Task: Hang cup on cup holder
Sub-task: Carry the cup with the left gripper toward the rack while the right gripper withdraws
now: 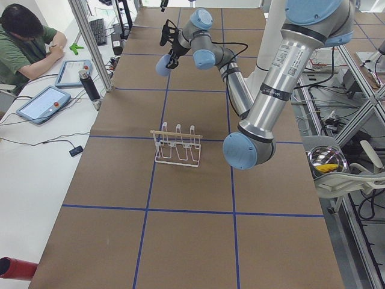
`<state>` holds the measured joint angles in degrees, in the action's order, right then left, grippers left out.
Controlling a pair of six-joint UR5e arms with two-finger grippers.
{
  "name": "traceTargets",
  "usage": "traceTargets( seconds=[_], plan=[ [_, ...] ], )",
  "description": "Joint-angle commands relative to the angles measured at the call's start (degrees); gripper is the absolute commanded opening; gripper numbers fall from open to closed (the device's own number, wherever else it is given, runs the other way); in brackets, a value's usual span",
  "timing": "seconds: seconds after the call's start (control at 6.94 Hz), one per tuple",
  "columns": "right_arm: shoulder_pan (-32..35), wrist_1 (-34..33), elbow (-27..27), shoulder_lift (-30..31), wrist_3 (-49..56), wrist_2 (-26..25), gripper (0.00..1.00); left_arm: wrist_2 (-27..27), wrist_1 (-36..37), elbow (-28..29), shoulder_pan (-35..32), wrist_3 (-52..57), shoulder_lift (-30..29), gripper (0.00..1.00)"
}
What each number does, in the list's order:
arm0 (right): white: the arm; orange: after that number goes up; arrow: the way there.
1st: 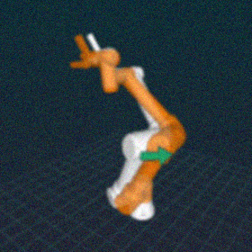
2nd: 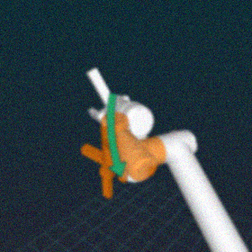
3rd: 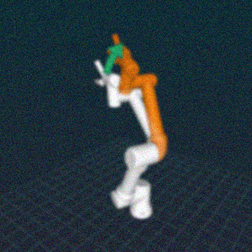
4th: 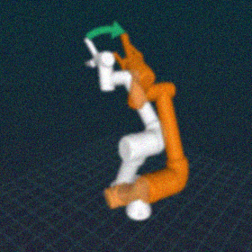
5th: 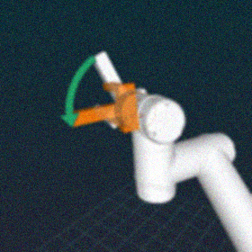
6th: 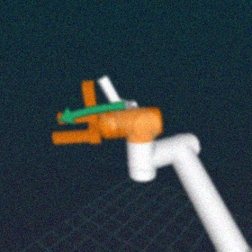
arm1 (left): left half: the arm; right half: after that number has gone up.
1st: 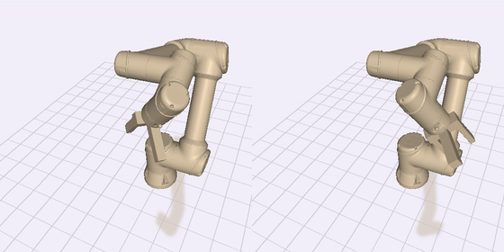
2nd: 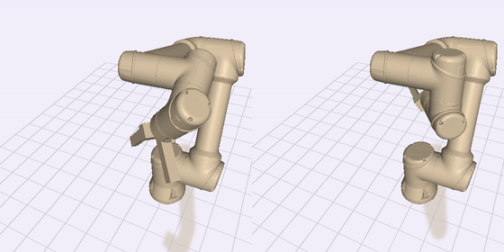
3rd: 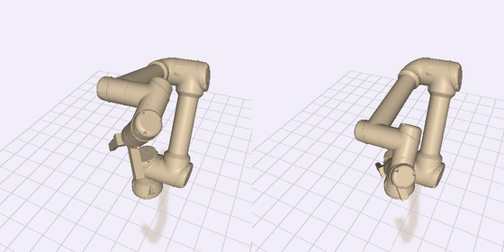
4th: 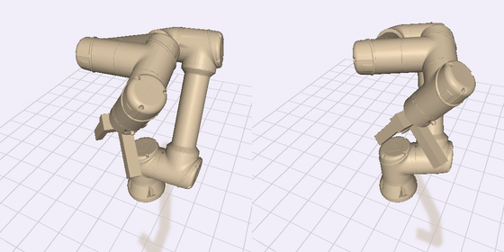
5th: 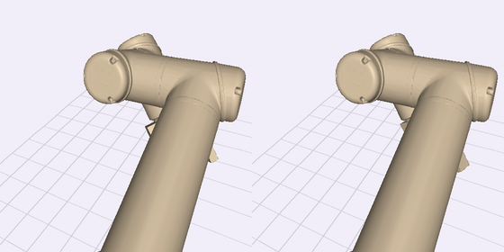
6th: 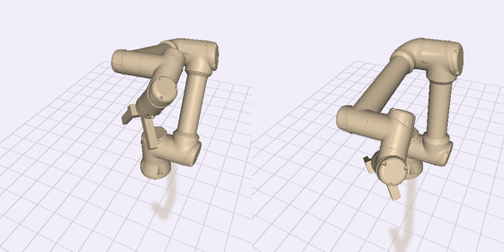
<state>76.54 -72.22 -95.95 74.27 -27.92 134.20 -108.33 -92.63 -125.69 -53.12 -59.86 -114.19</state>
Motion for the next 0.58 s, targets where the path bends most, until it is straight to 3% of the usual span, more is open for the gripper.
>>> traceTargets(
  seconds=[0.0,0.14,0.29,0.43],
  plan=[
    [0.81,-20.84,0.23,-2.44,10.57,1.17,1.0,-3.02,14.0,0.0,-4.35,13.85,0.11,0.0],
    [0.29,-32.25,-0.2,-4.72,17.39,-4.42,1.0,-3.11,19.71,0.53,-4.62,15.72,0.02,0.0],
    [-0.07,-38.98,0.41,-5.88,23.38,-8.65,1.0,-3.29,24.81,2.45,-4.62,18.27,-0.76,0.0],
    [0.28,-39.65,0.24,-4.76,25.61,-8.95,1.0,-4.24,25.21,6.56,-4.62,19.25,-1.64,0.0]
  ],
)
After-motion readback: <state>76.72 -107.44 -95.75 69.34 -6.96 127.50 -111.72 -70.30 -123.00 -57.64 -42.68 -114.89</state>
